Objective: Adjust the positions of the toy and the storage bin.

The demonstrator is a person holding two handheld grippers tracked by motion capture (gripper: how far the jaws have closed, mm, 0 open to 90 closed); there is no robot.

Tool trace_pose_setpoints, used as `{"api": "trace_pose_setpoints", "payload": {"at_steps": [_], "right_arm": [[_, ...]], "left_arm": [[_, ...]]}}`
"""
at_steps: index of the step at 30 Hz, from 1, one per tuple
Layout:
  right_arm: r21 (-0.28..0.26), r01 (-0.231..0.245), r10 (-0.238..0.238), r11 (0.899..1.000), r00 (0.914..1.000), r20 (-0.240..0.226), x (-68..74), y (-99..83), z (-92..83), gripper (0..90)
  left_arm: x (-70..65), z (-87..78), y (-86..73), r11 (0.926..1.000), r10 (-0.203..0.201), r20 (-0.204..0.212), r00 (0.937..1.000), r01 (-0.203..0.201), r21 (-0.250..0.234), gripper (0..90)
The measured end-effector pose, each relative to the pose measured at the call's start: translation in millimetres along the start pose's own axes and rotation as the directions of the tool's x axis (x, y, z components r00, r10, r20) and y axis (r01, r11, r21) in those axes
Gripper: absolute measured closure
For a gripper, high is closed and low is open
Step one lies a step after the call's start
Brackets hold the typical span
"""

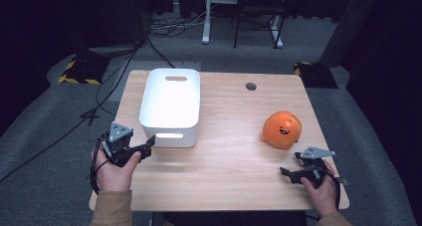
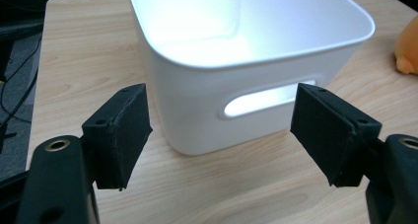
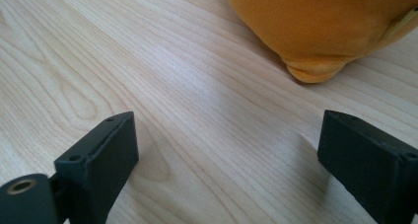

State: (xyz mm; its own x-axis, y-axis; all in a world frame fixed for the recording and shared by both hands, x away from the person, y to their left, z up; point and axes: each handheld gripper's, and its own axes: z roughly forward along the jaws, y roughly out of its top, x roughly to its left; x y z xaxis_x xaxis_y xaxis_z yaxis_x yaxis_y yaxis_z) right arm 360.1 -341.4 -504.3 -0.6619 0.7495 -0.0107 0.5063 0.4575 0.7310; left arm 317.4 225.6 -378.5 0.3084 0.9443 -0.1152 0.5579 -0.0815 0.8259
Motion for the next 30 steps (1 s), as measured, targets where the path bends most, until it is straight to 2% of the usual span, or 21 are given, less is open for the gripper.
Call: {"api": "trace_pose_setpoints", "payload": {"at_steps": [5, 8, 9, 10, 11, 13, 14, 16, 23, 26, 30], "right_arm": [[0.000, 0.000, 0.000, 1.000, 1.0000, 0.000, 0.0, 0.0, 0.0, 8.5], [0.000, 0.000, 0.000, 1.000, 1.0000, 0.000, 0.0, 0.0, 0.0, 8.5], [0.000, 0.000, 0.000, 1.000, 1.0000, 0.000, 0.0, 0.0, 0.0, 8.5], [0.000, 0.000, 0.000, 1.000, 1.0000, 0.000, 0.0, 0.0, 0.0, 8.5], [0.000, 0.000, 0.000, 1.000, 1.0000, 0.000, 0.0, 0.0, 0.0, 8.5], [0.000, 0.000, 0.000, 1.000, 1.0000, 0.000, 0.0, 0.0, 0.0, 8.5], [0.000, 0.000, 0.000, 1.000, 1.0000, 0.000, 0.0, 0.0, 0.0, 8.5], [0.000, 0.001, -0.001, 1.000, 1.0000, 0.000, -0.1, 0.0, 0.0, 8.5], [0.000, 0.000, 0.000, 1.000, 1.0000, 0.000, 0.0, 0.0, 0.0, 8.5], [0.000, 0.000, 0.000, 1.000, 1.0000, 0.000, 0.0, 0.0, 0.0, 8.5], [0.000, 0.000, 0.000, 1.000, 1.0000, 0.000, 0.0, 0.0, 0.0, 8.5]], "left_arm": [[0.6, 1.8, 6.9, 0.9993, -0.021, 0.015, 0.9997, 0.022, -0.031, 23.0], [1.9, 2.8, 9.3, 0.9981, -0.028, -0.003, 0.9996, 0.027, -0.055, 22.5], [5.0, 3.2, 11.4, 0.9977, -0.018, -0.038, 0.9991, 0.015, -0.067, 22.6], [5.9, 4.9, 11.8, 0.9963, -0.038, -0.039, 0.9985, 0.035, -0.079, 22.7], [8.1, 5.4, 12.6, 0.9963, -0.036, -0.043, 0.9984, 0.033, -0.080, 22.9], [12.2, 9.3, 14.1, 0.9938, -0.063, -0.027, 0.9976, 0.061, -0.093, 23.6], [14.7, 11.7, 15.2, 0.9926, -0.077, -0.018, 0.9969, 0.075, -0.096, 24.2], [17.4, 15.7, 17.1, 0.9934, -0.068, -0.047, 0.9966, 0.063, -0.095, 24.5], [23.5, 34.2, 19.3, 0.9911, -0.082, -0.080, 0.9934, 0.073, -0.112, 27.3], [24.7, 41.2, 18.0, 0.9908, -0.091, -0.085, 0.9922, 0.082, -0.108, 28.5], [28.8, 47.4, 14.8, 0.9941, -0.077, -0.104, 0.9916, 0.069, -0.084, 28.7]]}}
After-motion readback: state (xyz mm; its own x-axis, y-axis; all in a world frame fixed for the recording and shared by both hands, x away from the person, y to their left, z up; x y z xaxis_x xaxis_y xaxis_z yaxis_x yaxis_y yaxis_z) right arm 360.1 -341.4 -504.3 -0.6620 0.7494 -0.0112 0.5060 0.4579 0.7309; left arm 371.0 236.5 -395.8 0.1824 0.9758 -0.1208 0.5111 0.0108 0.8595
